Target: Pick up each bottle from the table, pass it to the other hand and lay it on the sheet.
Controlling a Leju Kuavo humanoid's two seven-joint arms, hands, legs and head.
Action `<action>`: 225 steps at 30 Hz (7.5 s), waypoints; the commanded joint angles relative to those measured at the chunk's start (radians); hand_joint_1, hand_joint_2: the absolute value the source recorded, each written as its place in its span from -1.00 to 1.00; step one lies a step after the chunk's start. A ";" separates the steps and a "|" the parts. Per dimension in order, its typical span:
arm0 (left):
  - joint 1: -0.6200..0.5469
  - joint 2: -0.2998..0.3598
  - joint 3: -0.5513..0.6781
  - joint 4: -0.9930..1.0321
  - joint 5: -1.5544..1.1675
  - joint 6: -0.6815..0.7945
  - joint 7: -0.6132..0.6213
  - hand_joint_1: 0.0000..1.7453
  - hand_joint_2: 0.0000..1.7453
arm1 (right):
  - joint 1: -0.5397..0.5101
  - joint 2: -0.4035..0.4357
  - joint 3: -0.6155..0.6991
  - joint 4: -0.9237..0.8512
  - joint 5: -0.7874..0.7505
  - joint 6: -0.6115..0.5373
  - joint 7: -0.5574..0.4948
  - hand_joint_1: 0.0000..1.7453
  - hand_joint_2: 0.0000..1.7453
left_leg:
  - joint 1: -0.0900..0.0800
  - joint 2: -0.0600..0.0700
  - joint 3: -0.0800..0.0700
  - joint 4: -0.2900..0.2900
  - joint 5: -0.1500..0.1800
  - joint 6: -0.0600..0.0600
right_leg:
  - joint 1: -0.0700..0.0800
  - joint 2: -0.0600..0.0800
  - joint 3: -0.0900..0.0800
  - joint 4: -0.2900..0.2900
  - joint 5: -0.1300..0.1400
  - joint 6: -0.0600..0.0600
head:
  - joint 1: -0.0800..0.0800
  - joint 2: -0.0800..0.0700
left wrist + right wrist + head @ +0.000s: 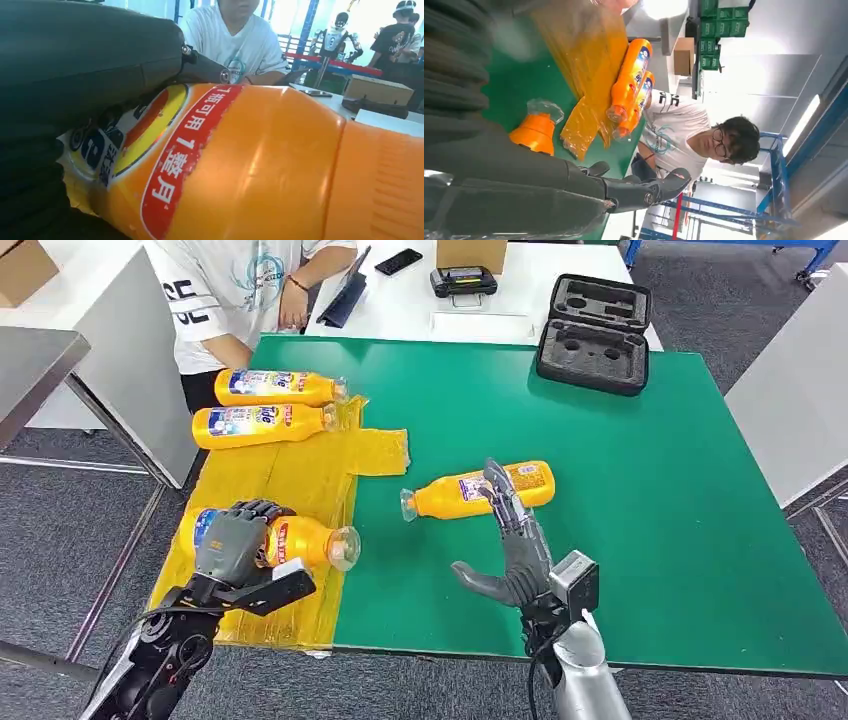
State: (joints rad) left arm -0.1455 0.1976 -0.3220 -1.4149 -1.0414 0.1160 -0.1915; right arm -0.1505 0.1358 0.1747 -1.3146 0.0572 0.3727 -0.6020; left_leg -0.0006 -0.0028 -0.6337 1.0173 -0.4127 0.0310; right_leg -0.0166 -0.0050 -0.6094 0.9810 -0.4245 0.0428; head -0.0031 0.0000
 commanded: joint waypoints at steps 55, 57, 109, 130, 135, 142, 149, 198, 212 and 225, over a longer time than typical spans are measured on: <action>-0.683 -0.021 -0.379 0.964 0.044 -0.384 0.062 1.00 1.00 | 0.006 -0.007 -0.004 0.117 0.035 -0.031 -0.010 -1.00 1.00 | 0.004 0.001 0.002 -0.001 0.008 -0.006 | 0.004 0.001 0.002 -0.001 0.008 -0.006 | 0.001 0.000; -0.671 -0.025 -0.359 0.965 0.054 -0.363 0.074 1.00 1.00 | 0.005 -0.009 -0.001 0.120 0.037 -0.035 -0.009 -1.00 1.00 | 0.003 0.002 -0.002 -0.001 0.010 -0.005 | 0.003 0.002 -0.002 0.000 0.009 -0.005 | 0.001 0.000; -0.682 -0.038 -0.369 1.008 0.052 -0.403 0.038 -1.00 1.00 | 0.027 0.004 -0.035 0.139 0.042 -0.071 0.027 -1.00 1.00 | 0.003 0.000 0.000 -0.001 0.009 -0.005 | 0.003 0.001 0.000 0.000 0.009 -0.005 | 0.001 0.000; -0.742 0.084 -0.457 0.855 0.151 -0.609 -0.149 -1.00 1.00 | 0.036 -0.004 -0.043 0.137 0.040 -0.060 0.025 -1.00 1.00 | 0.005 0.000 0.001 0.001 0.008 -0.006 | 0.005 0.001 0.001 0.001 0.007 -0.006 | 0.001 0.000; -0.747 0.075 -0.459 0.837 0.181 -0.592 -0.146 -1.00 1.00 | 0.038 -0.005 -0.047 0.130 0.039 -0.060 0.027 -1.00 1.00 | 0.004 -0.001 -0.001 0.001 0.009 -0.006 | 0.004 0.000 -0.001 0.001 0.008 -0.006 | 0.001 0.000; -0.747 0.074 -0.459 0.833 0.186 -0.590 -0.147 -1.00 1.00 | 0.039 -0.006 -0.047 0.128 0.039 -0.059 0.027 -1.00 1.00 | 0.003 0.000 -0.003 0.000 0.010 -0.005 | 0.004 0.001 -0.003 0.001 0.009 -0.005 | 0.001 0.000; -0.751 0.087 -0.472 0.801 0.233 -0.594 -0.153 -1.00 1.00 | 0.047 -0.017 -0.043 0.106 0.039 -0.054 0.040 -1.00 1.00 | 0.004 -0.001 -0.002 0.001 0.009 -0.006 | 0.004 0.000 -0.002 0.001 0.008 -0.006 | 0.001 0.000; 0.114 -0.348 0.251 -0.177 0.737 -0.064 -0.442 -1.00 1.00 | -0.500 -0.141 0.063 0.524 0.613 -0.324 0.294 -1.00 1.00 | 0.002 0.003 -0.002 0.000 0.007 -0.005 | 0.003 0.003 -0.003 0.000 0.009 -0.004 | 0.001 0.000; 0.136 -0.326 0.123 -0.164 0.750 0.140 -0.494 -1.00 1.00 | -0.819 -0.088 0.267 1.024 0.888 -0.417 0.310 -1.00 1.00 | 0.003 0.002 0.000 -0.001 0.008 -0.004 | 0.003 0.002 0.001 0.000 0.009 -0.005 | 0.000 0.000; 0.121 -0.312 0.113 -0.145 0.763 0.154 -0.498 -1.00 1.00 | -0.833 -0.088 0.285 1.049 0.934 -0.423 0.370 -1.00 1.00 | 0.002 0.000 -0.002 0.000 0.009 -0.003 | 0.003 0.000 -0.002 0.000 0.009 -0.004 | 0.001 0.000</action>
State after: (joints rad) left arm -0.0011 -0.1408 -0.1865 -1.6094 -0.2823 0.2667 -0.6889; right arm -0.9121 0.0412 0.4131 -0.3826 0.9903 -0.0591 -0.2380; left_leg 0.0014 -0.0032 -0.6399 1.0176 -0.4018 0.0289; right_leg -0.0141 -0.0056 -0.6146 0.9812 -0.4136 0.0402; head -0.0023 0.0000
